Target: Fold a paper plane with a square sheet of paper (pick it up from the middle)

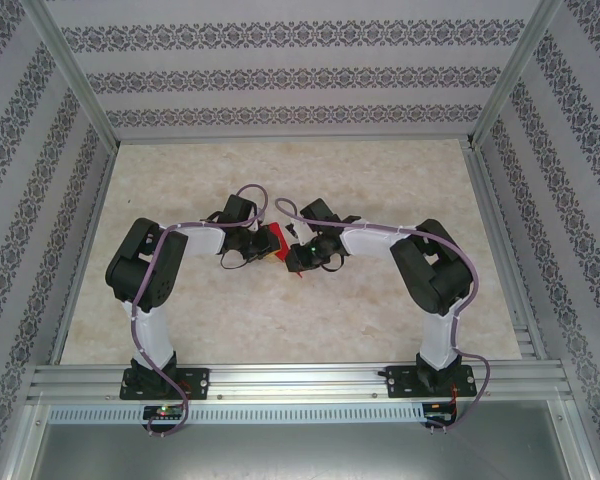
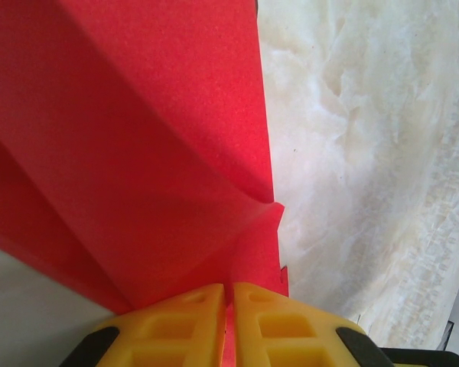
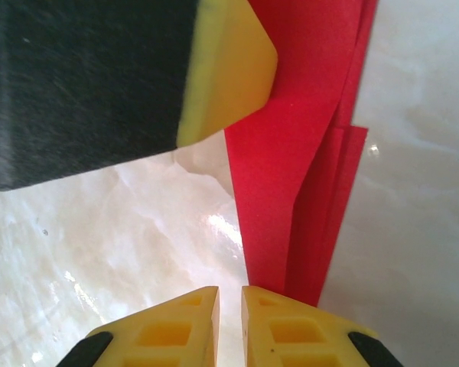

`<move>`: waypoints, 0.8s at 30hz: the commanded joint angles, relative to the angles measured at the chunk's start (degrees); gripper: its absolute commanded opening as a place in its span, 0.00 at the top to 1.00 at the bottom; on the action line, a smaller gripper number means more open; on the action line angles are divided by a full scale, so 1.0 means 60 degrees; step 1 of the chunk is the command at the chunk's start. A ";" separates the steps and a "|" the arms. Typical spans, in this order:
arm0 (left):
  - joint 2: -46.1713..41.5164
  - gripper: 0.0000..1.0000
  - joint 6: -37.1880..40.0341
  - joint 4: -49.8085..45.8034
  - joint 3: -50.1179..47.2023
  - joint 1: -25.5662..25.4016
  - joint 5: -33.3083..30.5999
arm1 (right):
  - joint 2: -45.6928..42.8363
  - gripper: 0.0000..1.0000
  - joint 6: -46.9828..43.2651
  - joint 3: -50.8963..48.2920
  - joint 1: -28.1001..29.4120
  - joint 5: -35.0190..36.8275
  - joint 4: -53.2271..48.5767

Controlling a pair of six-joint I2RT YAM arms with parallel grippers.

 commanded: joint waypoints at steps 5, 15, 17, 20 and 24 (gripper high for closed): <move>0.0949 0.86 0.0141 -0.0550 -0.0261 0.0102 -0.1477 | 0.0062 0.84 -0.0270 0.0283 0.0116 0.0231 -0.0427; 0.1061 0.85 0.0103 -0.0707 -0.0160 0.0106 -0.1562 | -0.0335 0.84 -0.0131 0.0249 0.0565 0.0511 -0.0704; 0.1080 0.85 0.0118 -0.0733 -0.0129 0.0097 -0.1543 | -0.0290 0.84 -0.0114 0.0181 0.0563 0.0572 -0.0760; 0.1081 0.85 0.0147 -0.0773 -0.0102 0.0105 -0.1552 | -0.0273 0.84 -0.0123 0.0144 0.0540 0.0802 -0.0874; 0.1086 0.85 0.0140 -0.0767 -0.0119 0.0100 -0.1543 | -0.0317 0.85 -0.0167 0.0104 0.0432 0.0868 -0.0881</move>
